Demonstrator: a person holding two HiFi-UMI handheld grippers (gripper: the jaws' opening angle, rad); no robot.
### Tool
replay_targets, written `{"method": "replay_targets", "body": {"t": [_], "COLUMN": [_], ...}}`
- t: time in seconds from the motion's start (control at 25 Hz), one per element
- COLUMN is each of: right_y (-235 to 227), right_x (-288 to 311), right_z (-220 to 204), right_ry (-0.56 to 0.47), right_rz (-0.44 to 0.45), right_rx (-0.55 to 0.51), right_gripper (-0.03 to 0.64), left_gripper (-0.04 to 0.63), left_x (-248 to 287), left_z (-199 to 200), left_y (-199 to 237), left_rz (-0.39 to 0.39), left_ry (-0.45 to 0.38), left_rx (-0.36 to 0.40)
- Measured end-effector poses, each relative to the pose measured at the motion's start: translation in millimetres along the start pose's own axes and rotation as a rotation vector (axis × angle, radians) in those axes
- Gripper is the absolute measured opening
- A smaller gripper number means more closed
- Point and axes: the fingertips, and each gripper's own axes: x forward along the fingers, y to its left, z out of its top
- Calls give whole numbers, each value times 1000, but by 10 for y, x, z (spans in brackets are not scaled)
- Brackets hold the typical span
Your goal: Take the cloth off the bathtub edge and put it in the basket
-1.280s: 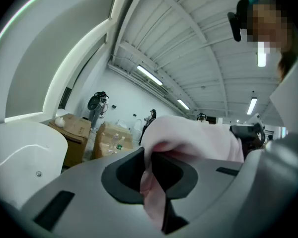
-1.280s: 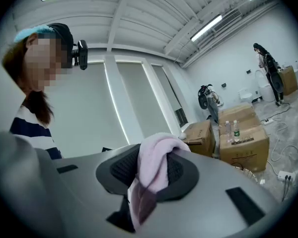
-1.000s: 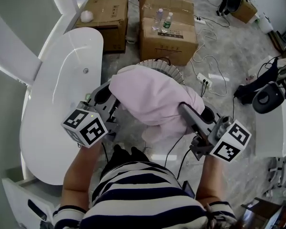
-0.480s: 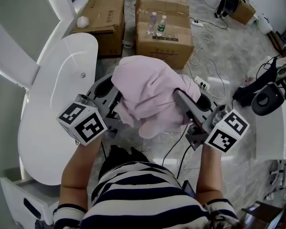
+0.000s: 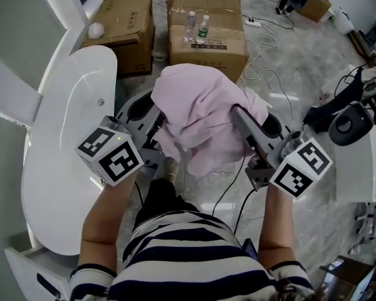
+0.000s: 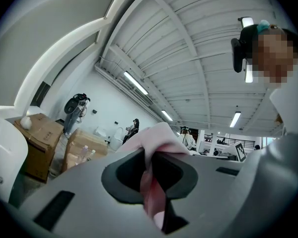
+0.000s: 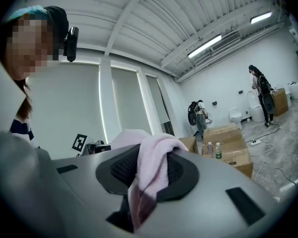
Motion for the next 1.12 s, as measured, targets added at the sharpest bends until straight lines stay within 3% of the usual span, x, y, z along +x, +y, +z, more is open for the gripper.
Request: {"method": "replay_targets", "body": {"t": [0.48,1.12], "right_y": [-582,-1301], "right_x": [515,1199], "right_z": [448,-124], "right_ry": [-46,49], "right_rz": [-115,-242], "right_rx": [-43,64], "right_gripper": [98,98], "left_gripper": [48,49], "left_x": [785,1246], "left_z": [347,-130], "left_y": [426,1398], "left_rz": [-120,-122], "left_ry": [17,157], "left_rx": [18,-67]}}
